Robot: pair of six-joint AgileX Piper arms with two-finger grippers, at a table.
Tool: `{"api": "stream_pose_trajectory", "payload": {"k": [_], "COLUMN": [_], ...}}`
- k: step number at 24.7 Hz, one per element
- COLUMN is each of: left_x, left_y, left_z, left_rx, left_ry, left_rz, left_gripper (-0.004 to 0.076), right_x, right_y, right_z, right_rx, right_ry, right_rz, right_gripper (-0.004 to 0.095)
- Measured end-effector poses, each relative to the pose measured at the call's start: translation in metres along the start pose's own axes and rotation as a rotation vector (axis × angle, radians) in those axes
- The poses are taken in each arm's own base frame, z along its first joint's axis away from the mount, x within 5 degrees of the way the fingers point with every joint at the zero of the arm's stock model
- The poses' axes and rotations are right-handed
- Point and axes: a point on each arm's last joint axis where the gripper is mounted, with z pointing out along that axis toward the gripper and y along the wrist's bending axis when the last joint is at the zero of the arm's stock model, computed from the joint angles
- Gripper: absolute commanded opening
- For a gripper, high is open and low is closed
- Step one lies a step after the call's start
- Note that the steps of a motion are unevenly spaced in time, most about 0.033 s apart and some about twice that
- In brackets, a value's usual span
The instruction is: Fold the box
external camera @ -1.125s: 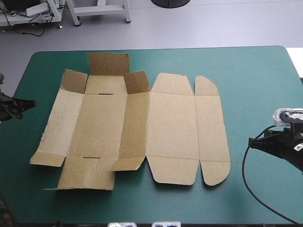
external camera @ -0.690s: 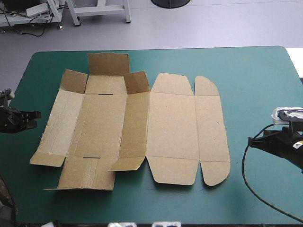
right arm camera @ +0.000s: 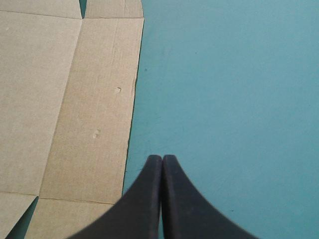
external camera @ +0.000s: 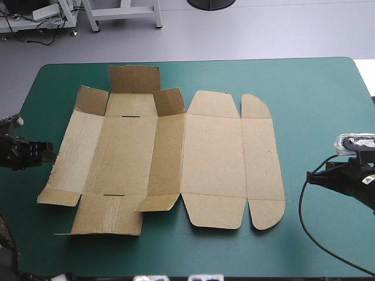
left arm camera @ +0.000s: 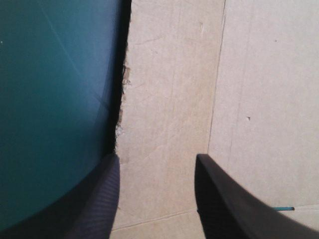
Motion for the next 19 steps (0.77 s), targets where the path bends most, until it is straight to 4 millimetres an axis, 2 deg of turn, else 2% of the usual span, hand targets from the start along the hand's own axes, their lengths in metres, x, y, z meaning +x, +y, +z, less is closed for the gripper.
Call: {"api": "stream_pose_trajectory", "payload": {"k": [8, 19], "left_x": [0.002, 0.002], "left_y": [0.018, 0.032], "left_z": [0.029, 0.056], "left_rx": [0.013, 0.048], "left_ry": [0.119, 0.191], "left_rz": [-0.025, -0.067], "left_gripper": [0.0389, 0.0389], "right_x": [0.0, 0.001], "right_y": [0.0, 0.0], "right_z": [0.0, 0.0], "right_rx": [0.0, -0.004], "right_ry": [0.001, 0.011], "right_rz": [0.0, 0.0], "right_gripper": [-0.0024, -0.0024]}}
